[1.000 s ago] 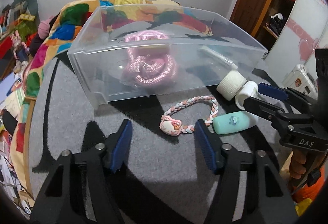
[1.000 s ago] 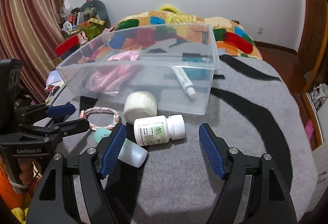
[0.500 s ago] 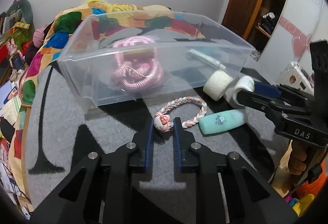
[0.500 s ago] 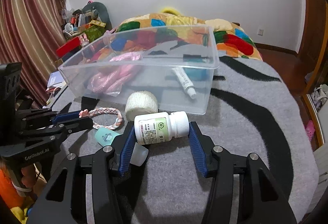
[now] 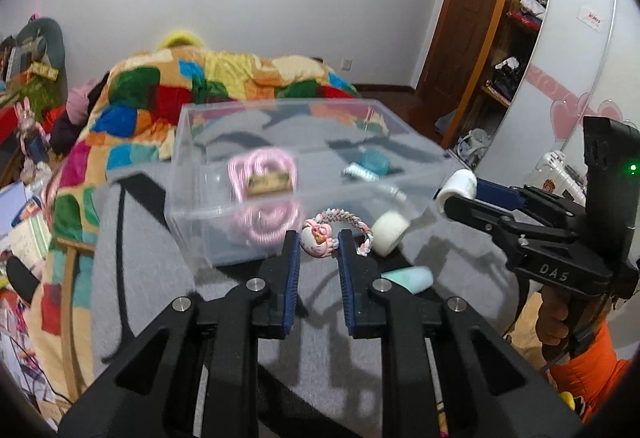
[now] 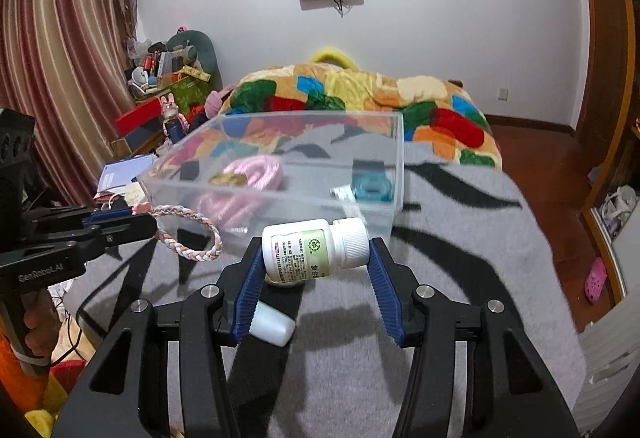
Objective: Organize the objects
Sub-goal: 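Drop rope toy into box with left tool while right tool drops pill bottle in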
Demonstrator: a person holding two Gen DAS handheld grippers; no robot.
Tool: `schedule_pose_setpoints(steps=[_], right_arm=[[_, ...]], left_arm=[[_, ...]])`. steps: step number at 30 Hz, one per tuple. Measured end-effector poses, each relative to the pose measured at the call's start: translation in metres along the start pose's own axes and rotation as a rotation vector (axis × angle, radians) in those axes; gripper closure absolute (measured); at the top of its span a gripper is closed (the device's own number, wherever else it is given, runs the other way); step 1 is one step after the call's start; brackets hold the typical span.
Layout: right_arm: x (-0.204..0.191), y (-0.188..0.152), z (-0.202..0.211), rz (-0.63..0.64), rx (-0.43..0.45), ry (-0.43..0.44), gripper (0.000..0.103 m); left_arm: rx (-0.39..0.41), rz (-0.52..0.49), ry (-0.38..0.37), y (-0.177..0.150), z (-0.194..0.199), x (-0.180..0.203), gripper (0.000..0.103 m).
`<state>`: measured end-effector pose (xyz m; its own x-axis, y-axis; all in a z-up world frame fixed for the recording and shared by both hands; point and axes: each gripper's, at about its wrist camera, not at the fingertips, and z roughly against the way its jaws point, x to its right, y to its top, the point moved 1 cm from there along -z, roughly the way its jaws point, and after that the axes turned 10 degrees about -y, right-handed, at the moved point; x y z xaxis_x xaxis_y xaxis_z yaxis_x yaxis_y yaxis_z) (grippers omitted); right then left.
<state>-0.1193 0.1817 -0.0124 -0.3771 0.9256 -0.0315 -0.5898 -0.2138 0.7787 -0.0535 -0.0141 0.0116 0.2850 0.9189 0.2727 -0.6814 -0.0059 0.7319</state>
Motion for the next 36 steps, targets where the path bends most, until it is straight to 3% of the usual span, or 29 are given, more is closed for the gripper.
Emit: schedule_pose_setpoints(steps=[7,11,21,28,33,36], right_arm=[[-0.005,0.025,0.005,0.016,0.068,-0.020,0.056],[-0.003,0.040,-0.008,-0.002,0.060,-0.017,0.056],[-0.005,0.052,-0.058,0.007,-0.063,-0.030,0.056],[-0.011,0.050,-0.075,0.046,-0.101,-0.044,0.055],[-0.010,0.050,-0.075,0.045,-0.112,-0.031,0.053],[-0.010,0.050,-0.069,0.045,-0.112,-0.014,0.049]], left_arm=[[0.078,-0.021,0.021,0.033,0.012,0.003,0.085],[0.092,0.000,0.015,0.052,0.003,-0.003,0.085],[-0.040,0.038,0.036,0.056,-0.068,-0.025,0.085],[-0.101,0.104,0.048,0.045,-0.087,-0.037,0.084],[-0.093,0.094,0.045,0.042,-0.079,-0.034,0.076],[-0.072,0.077,0.054,0.042,-0.070,-0.029,0.065]])
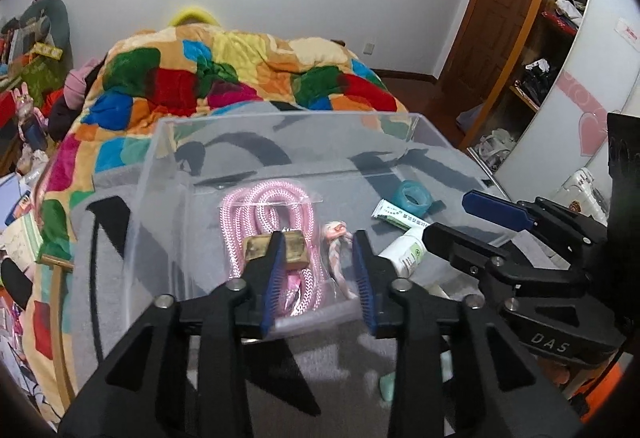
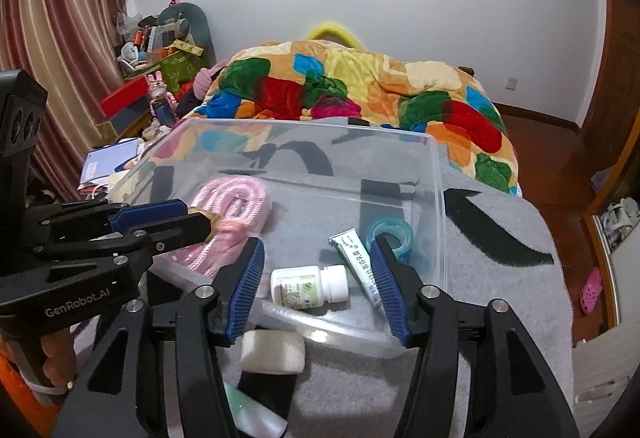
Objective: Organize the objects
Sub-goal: 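Drop rope toy into box with left tool while right tool drops pill bottle in, then grasp white tape roll with right tool while left tool grasps mint-green lotion bottle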
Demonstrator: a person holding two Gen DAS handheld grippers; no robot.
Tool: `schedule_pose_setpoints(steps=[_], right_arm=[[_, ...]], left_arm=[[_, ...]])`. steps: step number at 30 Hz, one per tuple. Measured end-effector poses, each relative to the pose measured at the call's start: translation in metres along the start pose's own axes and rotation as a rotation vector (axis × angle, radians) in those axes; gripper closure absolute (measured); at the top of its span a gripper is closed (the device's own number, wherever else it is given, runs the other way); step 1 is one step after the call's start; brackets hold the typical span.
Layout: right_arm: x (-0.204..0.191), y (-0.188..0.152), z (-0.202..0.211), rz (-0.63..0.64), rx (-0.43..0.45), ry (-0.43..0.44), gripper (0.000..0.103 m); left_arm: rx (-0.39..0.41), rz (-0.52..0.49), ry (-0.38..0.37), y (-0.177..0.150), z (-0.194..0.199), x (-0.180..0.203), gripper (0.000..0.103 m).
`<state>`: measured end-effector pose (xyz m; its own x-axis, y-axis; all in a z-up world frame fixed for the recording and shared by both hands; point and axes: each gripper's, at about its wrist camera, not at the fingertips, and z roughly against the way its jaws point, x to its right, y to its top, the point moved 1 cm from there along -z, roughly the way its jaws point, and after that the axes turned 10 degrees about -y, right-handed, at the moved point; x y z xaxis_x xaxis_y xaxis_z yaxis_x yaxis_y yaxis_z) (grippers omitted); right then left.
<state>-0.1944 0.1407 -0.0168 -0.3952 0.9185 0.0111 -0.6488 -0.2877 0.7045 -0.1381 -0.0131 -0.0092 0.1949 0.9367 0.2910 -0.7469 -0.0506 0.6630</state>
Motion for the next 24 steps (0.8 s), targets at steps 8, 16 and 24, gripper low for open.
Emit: schedule_pose_setpoints(steps=[8,16,24], right_arm=[[0.000,-0.011,0.034,0.023,0.065,0.001,0.049],[0.004,-0.039,0.050,-0.006,0.043,0.084,0.049],[-0.018,-0.053,0.007,0.044,-0.061,0.081,0.049]], left_arm=[[0.044,-0.049,0.011,-0.012,0.028,0.013,0.046],[-0.003,-0.074,-0.003,-0.046,0.033,0.019,0.034],[-0.147,-0.066,-0.043,-0.087,0.006,0.014,0.034]])
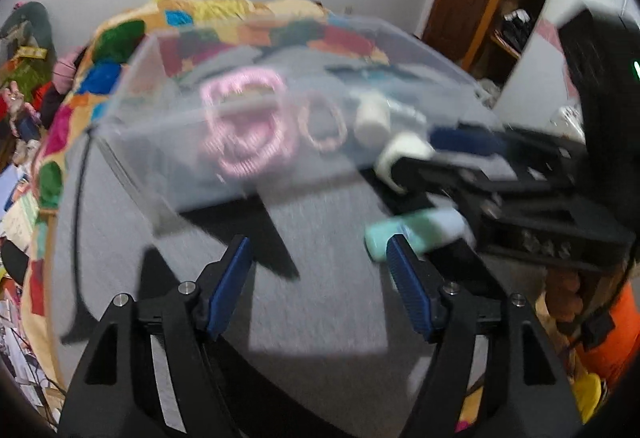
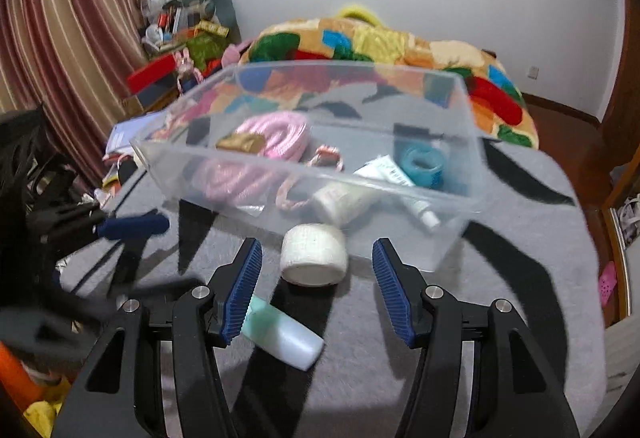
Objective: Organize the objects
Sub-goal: 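Grasp white tape roll with right tool while left tool grasps mint-green lotion bottle, then lower lotion bottle into box with left tool while right tool drops white tape in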
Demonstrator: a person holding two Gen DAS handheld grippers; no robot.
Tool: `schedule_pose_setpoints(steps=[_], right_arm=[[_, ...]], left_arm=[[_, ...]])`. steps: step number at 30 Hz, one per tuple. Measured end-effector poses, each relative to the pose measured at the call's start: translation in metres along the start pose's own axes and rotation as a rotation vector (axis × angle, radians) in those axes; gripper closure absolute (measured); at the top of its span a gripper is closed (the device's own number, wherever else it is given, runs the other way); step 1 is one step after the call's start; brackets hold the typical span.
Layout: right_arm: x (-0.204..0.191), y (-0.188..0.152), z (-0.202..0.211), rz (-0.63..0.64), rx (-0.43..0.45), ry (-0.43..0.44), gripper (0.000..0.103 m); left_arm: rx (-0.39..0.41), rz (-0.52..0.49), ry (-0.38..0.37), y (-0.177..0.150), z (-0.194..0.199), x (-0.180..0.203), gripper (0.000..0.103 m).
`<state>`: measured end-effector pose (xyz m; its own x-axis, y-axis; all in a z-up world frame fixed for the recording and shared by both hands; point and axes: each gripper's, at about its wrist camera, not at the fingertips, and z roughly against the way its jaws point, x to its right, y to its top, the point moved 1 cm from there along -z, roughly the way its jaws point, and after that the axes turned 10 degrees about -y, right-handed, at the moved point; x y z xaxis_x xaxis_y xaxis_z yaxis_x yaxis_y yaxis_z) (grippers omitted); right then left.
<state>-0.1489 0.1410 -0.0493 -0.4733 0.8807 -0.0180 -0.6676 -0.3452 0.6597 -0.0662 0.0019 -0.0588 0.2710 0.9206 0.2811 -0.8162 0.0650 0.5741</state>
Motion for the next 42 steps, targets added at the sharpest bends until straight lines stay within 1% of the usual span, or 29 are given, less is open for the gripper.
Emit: schedule_pose_setpoints(steps=[1,2,3,4,6,8,12,15,16,17,18,19,20,21,22,26,30,36,42], right_arm=[[-0.001,0.000,-0.004,0.004,-0.005,-0.001,0.051],[-0.002,0.000,-0.008,0.005,-0.009,-0.001,0.057],[-0.002,-0.001,-0.011,0.006,-0.015,-0.001,0.066],[-0.001,-0.002,-0.012,0.005,-0.022,-0.001,0.068],[0.003,-0.004,-0.010,-0.005,-0.015,0.003,0.068],[0.008,-0.007,-0.004,-0.011,0.003,-0.012,0.068],[0.023,-0.011,0.015,-0.046,0.031,-0.015,0.068],[0.034,-0.015,0.029,-0.060,0.053,-0.035,0.068],[0.037,-0.017,0.033,-0.064,0.059,-0.039,0.068],[0.041,-0.019,0.037,-0.070,0.062,-0.040,0.068],[0.043,-0.020,0.040,-0.076,0.065,-0.040,0.068],[0.046,-0.021,0.042,-0.080,0.065,-0.040,0.068],[0.048,-0.023,0.044,-0.085,0.067,-0.041,0.068],[0.049,-0.024,0.045,-0.087,0.067,-0.042,0.068],[0.049,-0.025,0.046,-0.088,0.065,-0.040,0.068],[0.046,-0.027,0.043,-0.084,0.066,-0.029,0.068],[0.040,-0.021,0.047,-0.084,0.091,-0.014,0.068],[0.032,0.002,0.057,-0.077,0.151,-0.010,0.068],[0.023,0.029,0.055,-0.072,0.194,-0.022,0.068]], left_arm=[[-0.011,-0.005,-0.007,-0.003,-0.003,0.002,0.034],[-0.016,-0.012,-0.012,-0.005,-0.004,0.003,0.034],[-0.019,-0.025,-0.013,-0.006,-0.006,0.007,0.033],[-0.021,-0.037,-0.013,-0.006,-0.006,0.009,0.033],[-0.028,-0.062,-0.030,-0.005,-0.008,0.017,0.031],[-0.039,-0.083,-0.037,-0.003,-0.013,0.024,0.029],[-0.059,-0.127,-0.033,0.005,-0.027,0.039,0.029],[-0.065,-0.171,-0.033,0.012,-0.037,0.050,0.029],[-0.065,-0.181,-0.029,0.015,-0.040,0.051,0.031],[-0.066,-0.189,-0.028,0.016,-0.043,0.053,0.042],[-0.066,-0.195,-0.022,0.015,-0.044,0.055,0.046],[-0.054,-0.201,-0.017,0.015,-0.042,0.056,0.057],[-0.050,-0.205,-0.022,0.014,-0.040,0.057,0.072],[-0.048,-0.205,-0.024,0.012,-0.039,0.057,0.078],[-0.042,-0.203,-0.018,0.010,-0.036,0.056,0.079],[-0.005,-0.193,0.013,0.006,-0.023,0.049,0.079],[0.065,-0.156,0.007,0.012,0.000,0.041,0.079],[0.163,-0.110,0.018,0.038,0.029,0.027,0.079],[0.215,-0.058,0.020,0.069,0.044,0.012,0.079]])
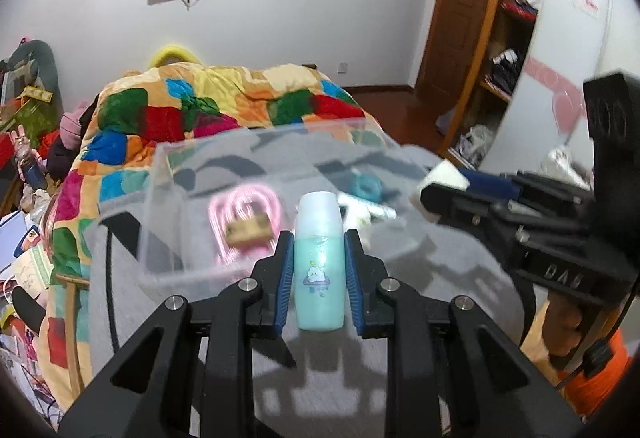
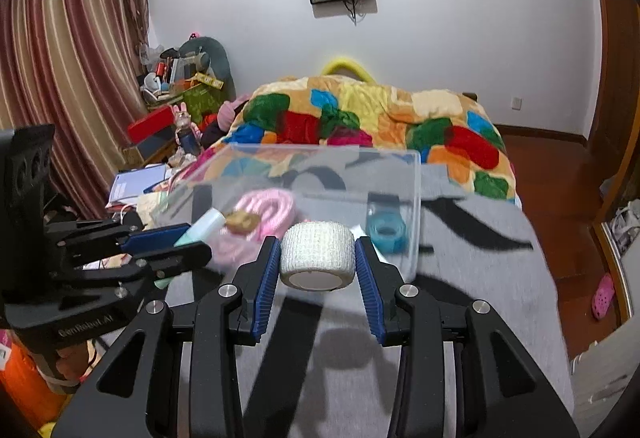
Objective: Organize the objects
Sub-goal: 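Lower lotion bottle into box with left tool while right tool drops white tape in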
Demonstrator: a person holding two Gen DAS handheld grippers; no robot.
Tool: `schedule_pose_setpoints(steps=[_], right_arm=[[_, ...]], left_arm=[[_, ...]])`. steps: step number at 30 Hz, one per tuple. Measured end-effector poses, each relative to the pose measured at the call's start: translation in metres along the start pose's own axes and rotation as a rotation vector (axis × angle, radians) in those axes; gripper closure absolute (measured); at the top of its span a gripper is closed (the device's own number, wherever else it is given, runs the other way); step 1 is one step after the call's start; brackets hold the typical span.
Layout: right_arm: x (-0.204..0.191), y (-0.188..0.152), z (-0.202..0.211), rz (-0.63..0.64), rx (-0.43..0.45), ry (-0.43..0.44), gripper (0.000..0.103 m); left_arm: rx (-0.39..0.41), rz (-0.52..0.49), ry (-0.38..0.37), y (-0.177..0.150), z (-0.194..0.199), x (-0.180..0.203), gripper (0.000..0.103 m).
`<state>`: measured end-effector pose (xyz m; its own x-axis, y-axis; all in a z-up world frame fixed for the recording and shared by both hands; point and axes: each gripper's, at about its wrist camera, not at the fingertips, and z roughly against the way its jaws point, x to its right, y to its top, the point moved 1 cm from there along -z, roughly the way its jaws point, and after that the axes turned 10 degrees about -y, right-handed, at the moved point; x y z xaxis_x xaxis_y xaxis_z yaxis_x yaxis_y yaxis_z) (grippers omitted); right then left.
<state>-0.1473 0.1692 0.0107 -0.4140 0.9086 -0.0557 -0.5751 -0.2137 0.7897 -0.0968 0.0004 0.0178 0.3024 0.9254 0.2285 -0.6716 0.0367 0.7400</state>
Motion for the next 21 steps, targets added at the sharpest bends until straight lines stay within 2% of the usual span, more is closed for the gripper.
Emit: schedule_pose_setpoints(steps=[9,21], right_arm=[[-0.008,0.024,-0.033,0.013,-0.018,-0.009,0.068],[-0.014,0.018,-0.080,0.059,-0.125,-0.026,0.067]], left_arm=[[-0.002,0.046,0.022,0.029,-0.021,-0.021,0.079],[-0.064,0.108,0.022,0.021,-0.056,-0.038,0.079]])
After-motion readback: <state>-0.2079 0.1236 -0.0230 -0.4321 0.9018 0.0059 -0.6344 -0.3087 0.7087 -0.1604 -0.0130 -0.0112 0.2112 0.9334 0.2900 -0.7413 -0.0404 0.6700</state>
